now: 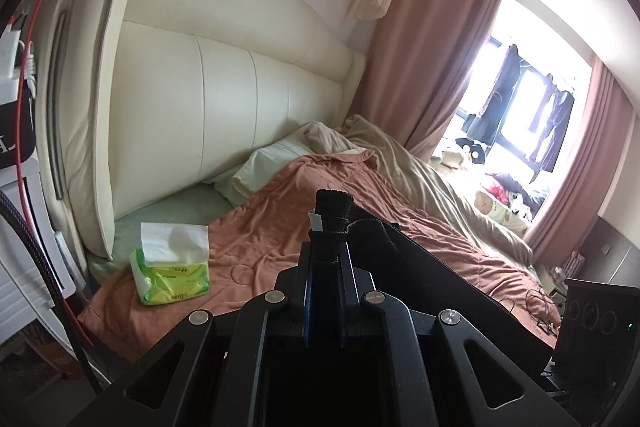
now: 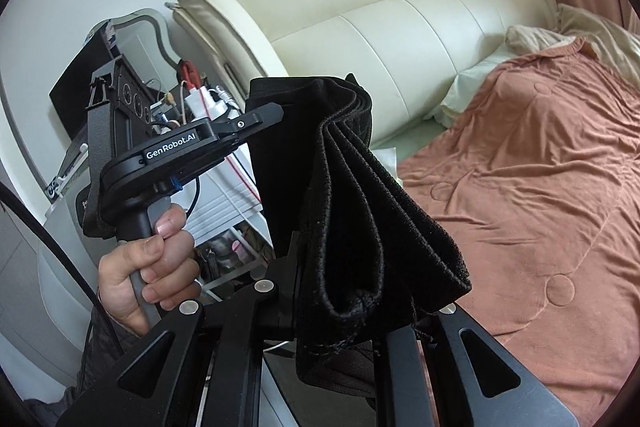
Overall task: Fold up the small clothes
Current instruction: 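Carry the folded black shirt with both grippers toward the bed's headboard corner, then lower the folded shirt onto the blanket and open both grippers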
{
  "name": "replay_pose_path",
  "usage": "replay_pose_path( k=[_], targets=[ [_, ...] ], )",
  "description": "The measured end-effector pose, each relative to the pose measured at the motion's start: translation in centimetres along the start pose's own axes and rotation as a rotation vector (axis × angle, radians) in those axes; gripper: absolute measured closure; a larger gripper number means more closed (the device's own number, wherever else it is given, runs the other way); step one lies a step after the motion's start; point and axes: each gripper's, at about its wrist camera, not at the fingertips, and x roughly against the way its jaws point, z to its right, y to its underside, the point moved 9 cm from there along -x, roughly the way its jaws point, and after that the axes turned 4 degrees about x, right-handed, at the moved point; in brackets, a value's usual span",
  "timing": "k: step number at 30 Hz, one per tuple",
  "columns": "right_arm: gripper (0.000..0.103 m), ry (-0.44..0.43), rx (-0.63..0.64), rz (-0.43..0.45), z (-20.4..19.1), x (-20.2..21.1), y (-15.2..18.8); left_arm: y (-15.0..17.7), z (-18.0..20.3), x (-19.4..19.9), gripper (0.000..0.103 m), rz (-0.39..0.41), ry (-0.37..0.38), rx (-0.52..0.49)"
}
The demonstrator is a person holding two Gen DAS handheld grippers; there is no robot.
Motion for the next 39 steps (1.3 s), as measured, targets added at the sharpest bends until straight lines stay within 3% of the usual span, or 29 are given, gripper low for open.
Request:
replay_pose_path(
  k=[9,24,28,29,30,31,32,33,34,36,39],
  targets=[
    [0.094,0.02,-0.099,-0.031,6.0,-5.7,-0.8,0.7,-1.8,-7.9,0.093,-0.06,-0.02,0.044],
    [0.094,0.049,-0.174,-0.06,12.1,-11.4,-1.5,2.0,-5.1,-18.9,0.093,-0.164,-0.111,0.037],
    [0.094,0.077,-0.195,-0.06,13.4,-11.9,-1.1,2.7,-4.9,-21.5,0.093,-0.184,-0.136,0.008],
    [0.093,0.118,-0.193,-0.068,13.9,-12.2,-1.0,2.9,-5.1,-22.2,0.093,-0.183,-0.163,-0.004],
    [0.09,0.169,-0.184,-0.078,14.7,-12.5,-0.9,3.0,-5.4,-22.8,0.092,-0.181,-0.196,-0.02],
    [0.079,0.22,-0.164,-0.095,15.2,-12.8,-0.6,3.2,-6.1,-23.2,0.088,-0.177,-0.242,-0.029],
    [0.069,0.289,-0.143,-0.114,16.0,-12.9,-0.2,3.5,-6.8,-23.6,0.075,-0.183,-0.285,-0.027],
    [0.045,0.359,-0.137,-0.13,17.0,-12.9,0.2,3.9,-7.4,-23.8,0.064,-0.187,-0.31,-0.021],
    [0.034,0.432,-0.145,-0.143,18.3,-12.7,0.7,4.3,-8.0,-23.7,0.061,-0.184,-0.319,-0.012],
    [0.034,0.51,-0.175,-0.154,20.4,-11.8,1.9,5.1,-8.4,-23.5,0.06,-0.191,-0.31,-0.004],
    [0.034,0.493,-0.243,-0.163,21.8,-11.1,3.5,6.8,-9.2,-22.8,0.06,-0.22,-0.314,0.003]
  ],
)
